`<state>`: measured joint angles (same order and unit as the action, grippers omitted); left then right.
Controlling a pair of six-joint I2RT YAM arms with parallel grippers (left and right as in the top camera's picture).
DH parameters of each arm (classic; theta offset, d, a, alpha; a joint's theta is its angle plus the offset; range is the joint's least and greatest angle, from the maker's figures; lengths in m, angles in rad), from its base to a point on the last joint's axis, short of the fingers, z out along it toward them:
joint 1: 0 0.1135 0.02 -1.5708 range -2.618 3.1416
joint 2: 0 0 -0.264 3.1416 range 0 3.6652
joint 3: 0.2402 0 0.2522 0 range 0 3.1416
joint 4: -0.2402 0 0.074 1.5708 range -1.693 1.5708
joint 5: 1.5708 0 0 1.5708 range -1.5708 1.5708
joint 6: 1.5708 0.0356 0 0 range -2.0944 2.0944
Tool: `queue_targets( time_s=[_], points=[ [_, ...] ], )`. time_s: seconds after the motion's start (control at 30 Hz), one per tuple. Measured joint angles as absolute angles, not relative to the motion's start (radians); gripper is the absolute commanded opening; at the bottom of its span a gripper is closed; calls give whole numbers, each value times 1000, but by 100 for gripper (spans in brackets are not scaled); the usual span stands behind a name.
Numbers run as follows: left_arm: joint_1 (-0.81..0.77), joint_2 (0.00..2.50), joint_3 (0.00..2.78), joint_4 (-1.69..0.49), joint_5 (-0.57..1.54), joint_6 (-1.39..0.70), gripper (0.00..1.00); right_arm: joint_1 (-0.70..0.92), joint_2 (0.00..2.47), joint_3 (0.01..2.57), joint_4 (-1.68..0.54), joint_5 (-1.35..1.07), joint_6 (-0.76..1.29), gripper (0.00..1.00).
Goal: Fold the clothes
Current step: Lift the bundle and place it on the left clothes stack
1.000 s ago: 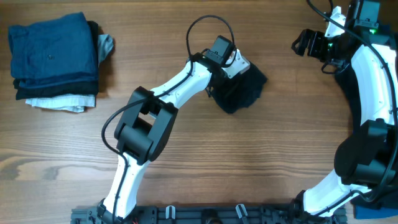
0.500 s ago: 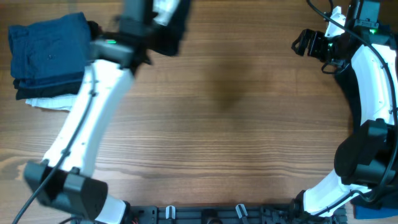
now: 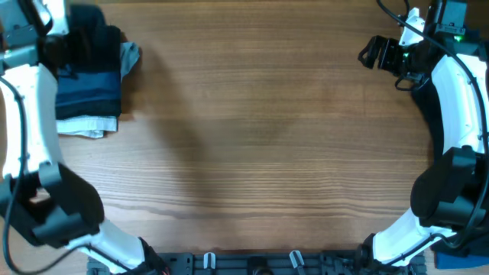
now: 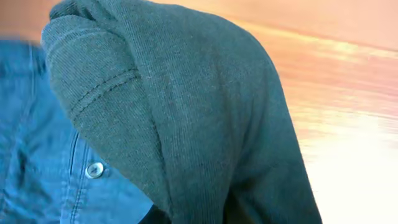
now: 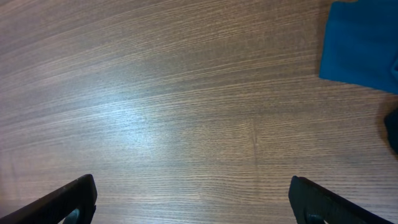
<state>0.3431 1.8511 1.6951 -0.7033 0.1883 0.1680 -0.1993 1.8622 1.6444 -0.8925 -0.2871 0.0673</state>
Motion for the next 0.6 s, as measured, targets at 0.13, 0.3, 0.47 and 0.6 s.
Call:
queue_targets(
  time_s=[0.13, 0.3, 0.47, 0.6],
  points=[
    [422, 1972, 1695, -675, 221, 162, 4, -199, 1862, 1644, -892, -287, 67, 100],
    [496, 2081, 1695, -630, 234, 159, 34, -199, 1862, 1644, -892, -287, 67, 100],
    [543, 2081, 1695, -618, 233, 153, 55, -199, 1862, 1644, -892, -287, 67, 100],
    [562, 2080, 1695, -593, 225, 145, 93, -199, 1862, 1644, -892, -287, 67, 100]
  ],
)
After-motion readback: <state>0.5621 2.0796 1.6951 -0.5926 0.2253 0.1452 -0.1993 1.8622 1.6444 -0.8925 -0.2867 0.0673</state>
